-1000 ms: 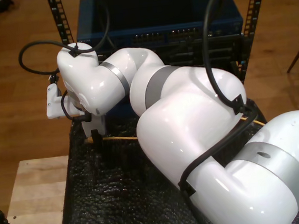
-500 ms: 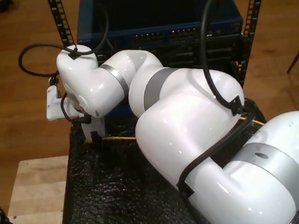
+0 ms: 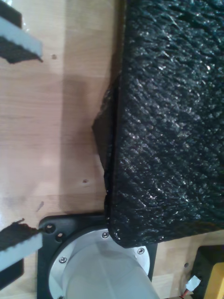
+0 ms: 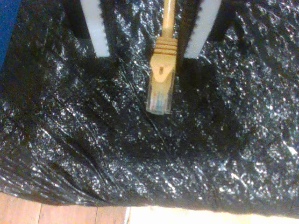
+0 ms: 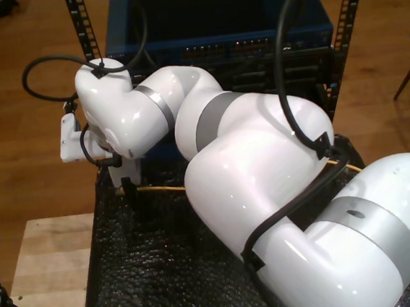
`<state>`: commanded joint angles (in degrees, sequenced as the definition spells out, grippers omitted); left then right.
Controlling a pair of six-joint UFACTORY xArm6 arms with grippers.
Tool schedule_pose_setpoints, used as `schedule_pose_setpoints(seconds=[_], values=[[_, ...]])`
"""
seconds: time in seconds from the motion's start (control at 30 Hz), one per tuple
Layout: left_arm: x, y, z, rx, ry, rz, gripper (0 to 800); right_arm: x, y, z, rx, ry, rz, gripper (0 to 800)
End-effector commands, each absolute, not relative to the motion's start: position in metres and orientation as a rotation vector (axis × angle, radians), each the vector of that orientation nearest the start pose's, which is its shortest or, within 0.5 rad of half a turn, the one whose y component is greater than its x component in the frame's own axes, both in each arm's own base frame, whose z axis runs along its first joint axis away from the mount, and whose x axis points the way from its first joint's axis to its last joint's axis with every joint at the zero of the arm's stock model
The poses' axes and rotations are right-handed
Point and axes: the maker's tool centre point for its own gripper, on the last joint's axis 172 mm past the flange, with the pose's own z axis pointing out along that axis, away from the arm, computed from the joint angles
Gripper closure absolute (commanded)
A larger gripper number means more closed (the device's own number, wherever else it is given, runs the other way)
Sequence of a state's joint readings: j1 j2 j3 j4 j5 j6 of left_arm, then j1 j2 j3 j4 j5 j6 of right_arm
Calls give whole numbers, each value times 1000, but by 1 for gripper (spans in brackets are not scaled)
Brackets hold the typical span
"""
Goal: Grab the cable and plug it in
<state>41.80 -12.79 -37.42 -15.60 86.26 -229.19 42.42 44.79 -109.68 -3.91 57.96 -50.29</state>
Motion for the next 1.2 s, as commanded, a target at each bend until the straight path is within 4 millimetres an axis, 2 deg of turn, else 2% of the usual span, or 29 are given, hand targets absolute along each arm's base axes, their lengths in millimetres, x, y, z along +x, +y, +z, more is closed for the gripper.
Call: schedule_pose_setpoints(seconds=[0.17, 0.4, 0.57, 0.67, 0.83, 0.9, 1.0, 1.2], values=[[205, 88, 142, 1864, -1646, 280, 0, 517, 456, 95, 2076, 2256, 172, 523], [205, 88, 142, 1863, -1645, 279, 0, 515, 455, 94, 2075, 2259, 165, 531], [205, 88, 142, 1863, -1645, 279, 0, 514, 458, 95, 2068, 2261, 169, 645], [205, 88, 142, 1863, -1645, 279, 0, 511, 462, 95, 2060, 2268, 170, 741], [205, 88, 142, 1863, -1644, 280, 0, 510, 461, 95, 2043, 2271, 161, 787], [207, 86, 142, 1863, -1640, 292, 0, 510, 461, 99, 2043, 2272, 169, 796], [210, 85, 144, 1865, -1640, 303, 0, 508, 458, 116, 2048, 2270, 171, 797], [220, 72, 149, 1842, -1650, 328, 0, 491, 429, 145, 2081, 2251, 35, 797]])
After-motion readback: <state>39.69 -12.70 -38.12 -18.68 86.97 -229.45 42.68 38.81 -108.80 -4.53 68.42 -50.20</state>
